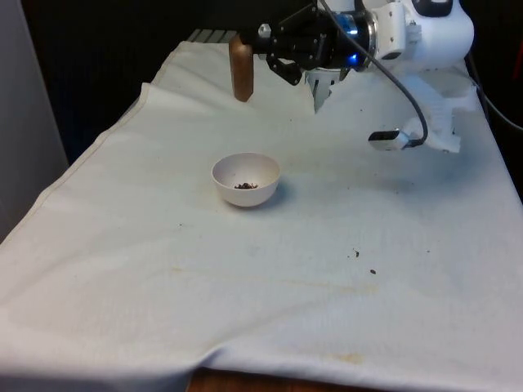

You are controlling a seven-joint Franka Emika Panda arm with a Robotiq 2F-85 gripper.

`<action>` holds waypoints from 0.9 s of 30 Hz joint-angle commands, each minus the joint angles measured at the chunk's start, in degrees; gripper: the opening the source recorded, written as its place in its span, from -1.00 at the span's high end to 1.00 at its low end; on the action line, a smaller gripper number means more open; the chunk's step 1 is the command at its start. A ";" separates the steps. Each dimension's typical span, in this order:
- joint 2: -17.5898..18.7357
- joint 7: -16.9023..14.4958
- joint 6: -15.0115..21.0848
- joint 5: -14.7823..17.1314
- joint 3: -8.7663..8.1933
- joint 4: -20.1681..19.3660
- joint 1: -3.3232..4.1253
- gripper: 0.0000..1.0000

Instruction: Pour the coffee beans from the cup into the bowl.

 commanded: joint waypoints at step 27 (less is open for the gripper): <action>0.06 -1.20 -4.13 -8.59 0.00 -4.07 0.06 1.00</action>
